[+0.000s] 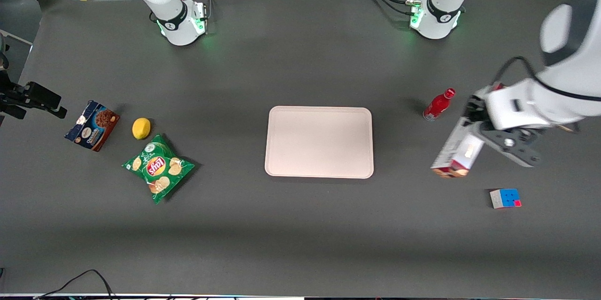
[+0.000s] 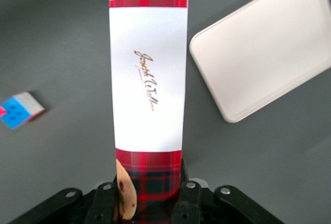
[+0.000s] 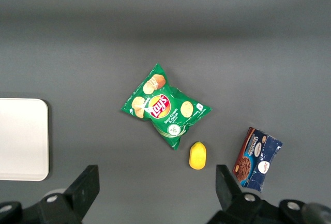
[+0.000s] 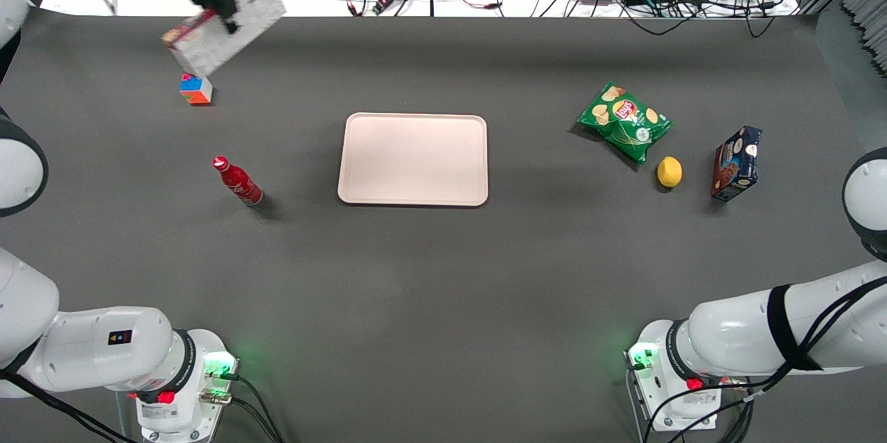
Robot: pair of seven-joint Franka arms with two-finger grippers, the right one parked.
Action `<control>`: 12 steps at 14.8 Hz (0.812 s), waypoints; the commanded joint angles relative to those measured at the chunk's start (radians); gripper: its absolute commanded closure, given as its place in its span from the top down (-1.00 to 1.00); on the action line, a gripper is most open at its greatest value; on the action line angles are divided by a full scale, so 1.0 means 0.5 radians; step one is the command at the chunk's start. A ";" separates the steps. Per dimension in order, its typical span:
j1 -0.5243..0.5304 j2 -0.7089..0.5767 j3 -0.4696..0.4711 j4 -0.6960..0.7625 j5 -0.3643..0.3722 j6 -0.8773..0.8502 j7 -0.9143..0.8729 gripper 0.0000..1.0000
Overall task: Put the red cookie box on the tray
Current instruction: 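Carry the cookie box toward the white tray and lower it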
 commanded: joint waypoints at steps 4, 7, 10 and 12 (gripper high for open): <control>-0.080 -0.002 -0.345 -0.113 0.187 0.159 -1.213 -0.64; -0.090 -0.002 -0.464 -0.306 0.193 0.342 -1.628 -0.54; -0.108 0.001 -0.569 -0.555 0.202 0.621 -1.895 -0.55; -0.139 0.004 -0.581 -0.702 0.251 0.799 -1.933 -0.55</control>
